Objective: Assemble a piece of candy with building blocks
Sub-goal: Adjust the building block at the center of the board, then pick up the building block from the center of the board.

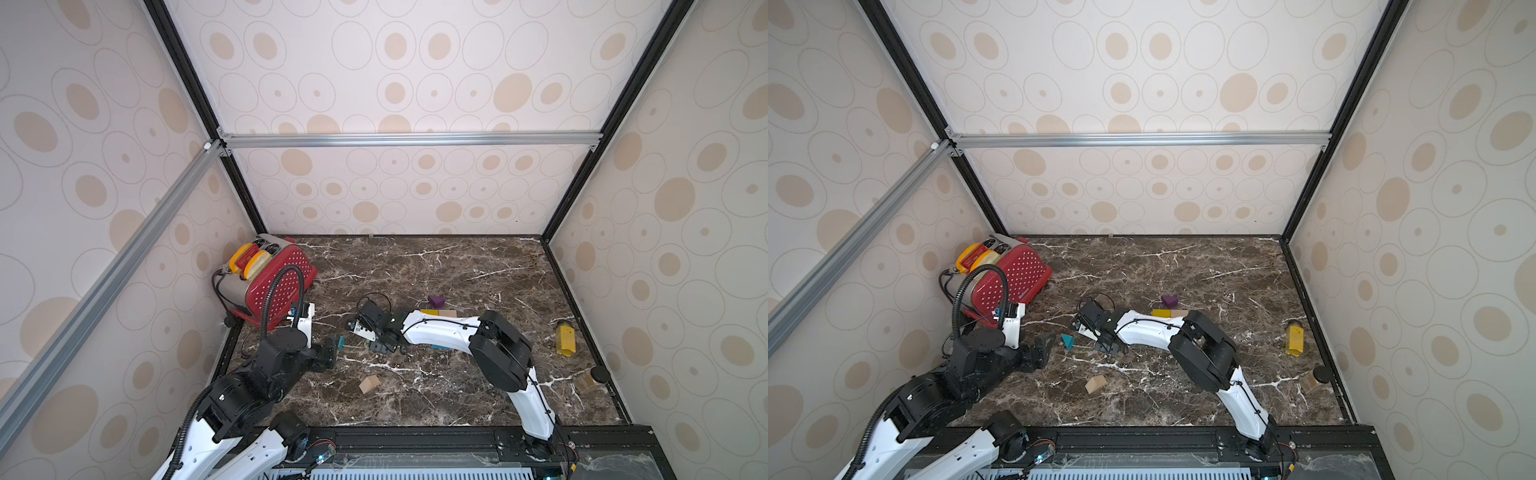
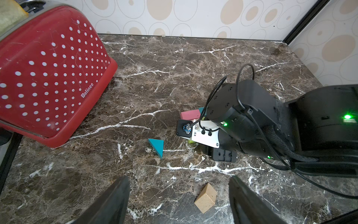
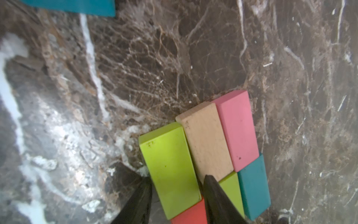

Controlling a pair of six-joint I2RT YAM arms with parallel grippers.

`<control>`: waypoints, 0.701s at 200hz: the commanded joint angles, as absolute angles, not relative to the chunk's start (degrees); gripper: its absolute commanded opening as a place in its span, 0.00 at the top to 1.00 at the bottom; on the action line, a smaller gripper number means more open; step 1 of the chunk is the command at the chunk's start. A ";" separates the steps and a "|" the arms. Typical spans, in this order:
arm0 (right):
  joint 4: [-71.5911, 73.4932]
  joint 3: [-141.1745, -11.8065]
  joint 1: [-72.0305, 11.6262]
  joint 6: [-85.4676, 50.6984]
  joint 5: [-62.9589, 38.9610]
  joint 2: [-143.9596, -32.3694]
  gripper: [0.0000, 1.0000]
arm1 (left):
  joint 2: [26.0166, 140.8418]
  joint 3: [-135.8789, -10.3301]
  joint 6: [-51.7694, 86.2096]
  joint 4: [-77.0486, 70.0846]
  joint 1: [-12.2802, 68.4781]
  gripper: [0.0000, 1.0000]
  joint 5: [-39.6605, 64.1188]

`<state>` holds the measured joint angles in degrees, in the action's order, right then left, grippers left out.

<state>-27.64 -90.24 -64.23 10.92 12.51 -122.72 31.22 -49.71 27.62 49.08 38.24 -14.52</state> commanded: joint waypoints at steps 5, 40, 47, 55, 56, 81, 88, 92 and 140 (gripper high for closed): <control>-25.26 -85.53 -64.61 7.29 5.74 -114.89 0.51 | 31.07 -49.75 27.95 50.70 37.92 0.19 -15.19; -18.57 -73.42 -64.63 15.22 -10.86 -106.75 0.47 | 30.15 -49.66 28.02 50.62 37.88 0.19 -15.29; -18.99 -72.53 -64.68 17.29 -13.76 -106.11 0.46 | 30.14 -49.66 28.03 50.61 37.91 0.19 -15.13; -19.44 -71.66 -64.62 19.62 -17.32 -105.62 0.46 | 30.10 -49.66 28.04 50.62 37.88 0.19 -15.12; -19.52 -71.56 -64.66 19.87 -17.67 -105.59 0.46 | 30.12 -49.61 27.99 50.58 37.88 0.19 -15.12; -20.99 -70.71 -64.68 24.38 -26.48 -105.81 0.43 | 29.94 -49.66 28.04 50.55 37.89 0.19 -15.12; -20.21 -70.33 -64.84 25.21 -27.39 -106.18 0.41 | 29.89 -49.67 28.03 50.62 37.89 0.19 -15.20; -19.65 -70.15 -64.85 25.52 -27.57 -106.36 0.40 | 29.87 -49.66 28.04 50.58 37.89 0.19 -15.20; -22.04 -74.26 -64.87 29.81 -29.44 -112.21 0.37 | 30.29 -49.66 27.99 50.62 37.88 0.19 -15.12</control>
